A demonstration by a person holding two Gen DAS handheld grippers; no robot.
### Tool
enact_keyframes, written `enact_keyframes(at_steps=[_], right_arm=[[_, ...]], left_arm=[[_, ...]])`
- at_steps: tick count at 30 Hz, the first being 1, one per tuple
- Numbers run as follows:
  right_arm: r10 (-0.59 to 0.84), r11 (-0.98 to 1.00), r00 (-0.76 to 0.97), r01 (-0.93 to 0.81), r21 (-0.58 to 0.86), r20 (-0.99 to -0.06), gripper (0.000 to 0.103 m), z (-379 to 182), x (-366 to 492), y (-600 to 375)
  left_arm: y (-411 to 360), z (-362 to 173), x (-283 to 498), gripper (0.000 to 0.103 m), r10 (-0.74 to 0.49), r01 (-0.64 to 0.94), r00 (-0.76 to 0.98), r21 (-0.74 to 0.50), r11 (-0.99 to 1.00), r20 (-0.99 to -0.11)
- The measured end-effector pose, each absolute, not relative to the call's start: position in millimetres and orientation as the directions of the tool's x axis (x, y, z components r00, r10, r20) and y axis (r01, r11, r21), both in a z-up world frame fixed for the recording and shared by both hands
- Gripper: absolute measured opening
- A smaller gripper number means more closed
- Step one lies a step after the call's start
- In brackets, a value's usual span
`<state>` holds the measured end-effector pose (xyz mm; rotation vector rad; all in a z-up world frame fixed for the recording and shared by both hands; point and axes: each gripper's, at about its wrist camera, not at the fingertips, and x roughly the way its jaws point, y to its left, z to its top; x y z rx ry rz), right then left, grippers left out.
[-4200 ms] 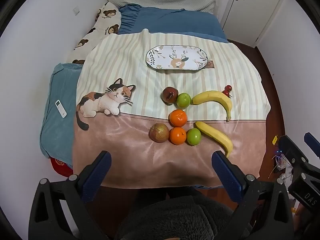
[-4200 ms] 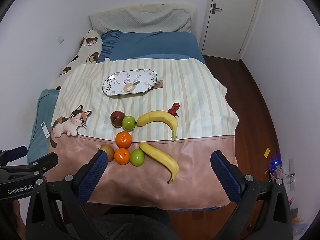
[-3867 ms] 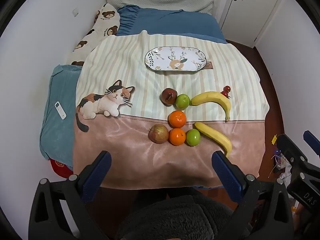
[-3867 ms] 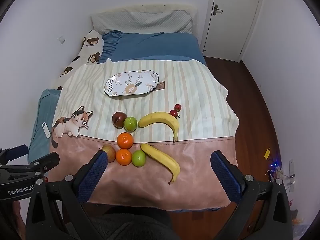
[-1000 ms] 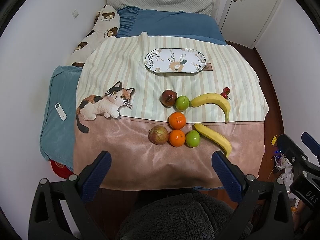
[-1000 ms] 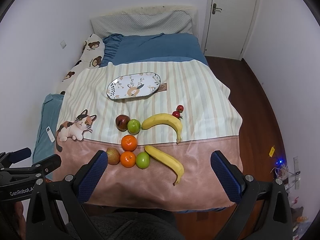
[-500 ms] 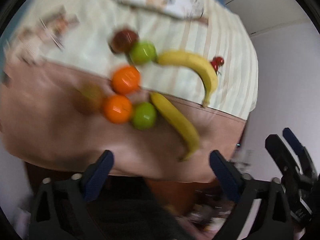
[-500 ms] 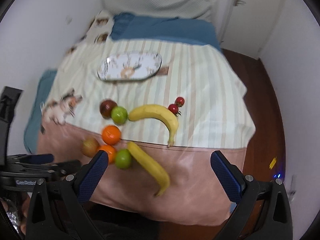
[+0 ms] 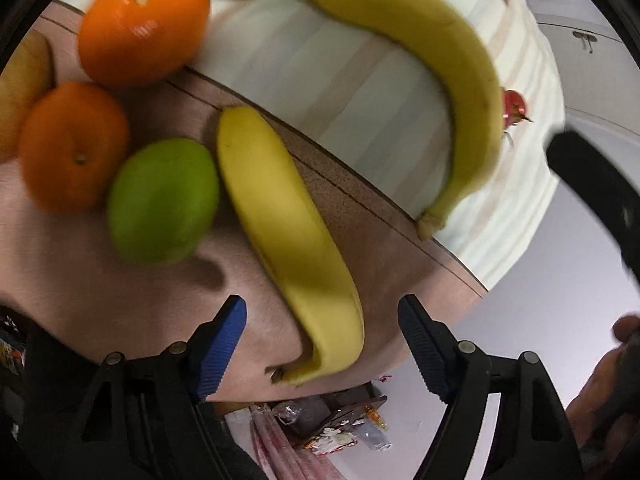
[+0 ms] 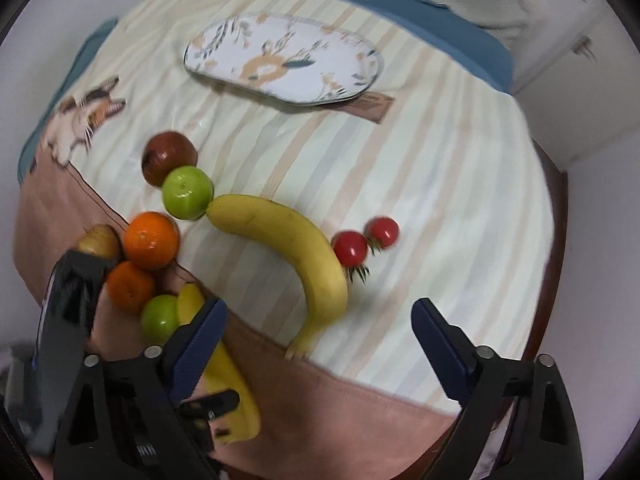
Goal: Organize fruits
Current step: 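Reach both tools to the banana near the limes and grasp it with both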
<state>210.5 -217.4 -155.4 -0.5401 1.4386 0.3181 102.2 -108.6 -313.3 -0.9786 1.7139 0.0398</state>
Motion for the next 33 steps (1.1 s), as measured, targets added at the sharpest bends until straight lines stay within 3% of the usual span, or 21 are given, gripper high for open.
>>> enact_keyframes(at_steps=[4, 5, 7, 13, 18, 26, 33], right_arm=[[-0.139, 0.796, 0.070, -0.585, -0.153, -0.988, 0.083, -184, 218, -203], [-0.146, 0.790, 0.055, -0.595, -0.150, -0.988, 0.077, -192, 221, -203], [-0.163, 0.777, 0.031, -0.612, -0.148, -0.986, 0.071, -209, 228, -198], [-0.204, 0.733, -0.031, -0.667, -0.132, -0.979, 0.069, -248, 246, -176], [-0.244, 0.681, -0.093, -0.725, -0.102, -0.965, 0.069, -273, 251, -160], [-0.282, 0.673, -0.107, -0.731, -0.117, -0.953, 0.043, -283, 249, -148], [-0.272, 0.734, -0.128, -0.669, -0.119, -0.954, 0.042, -293, 256, -160]], left_arm=[[-121, -324, 109, 0.059, -0.581, -0.635, -0.038, -0.429, 0.642, -0.813], [-123, -325, 111, 0.055, -0.567, -0.634, -0.031, -0.422, 0.648, -0.823], [-126, -328, 114, 0.054, -0.559, -0.644, -0.018, -0.418, 0.640, -0.829], [-134, -343, 114, 0.049, -0.555, -0.679, -0.002, -0.407, 0.611, -0.832], [-141, -344, 119, 0.037, -0.539, -0.691, 0.006, -0.393, 0.606, -0.842], [-145, -331, 118, 0.036, -0.483, -0.606, 0.017, -0.394, 0.691, -0.875], [-144, -348, 129, 0.037, -0.506, -0.623, 0.001, -0.397, 0.674, -0.863]])
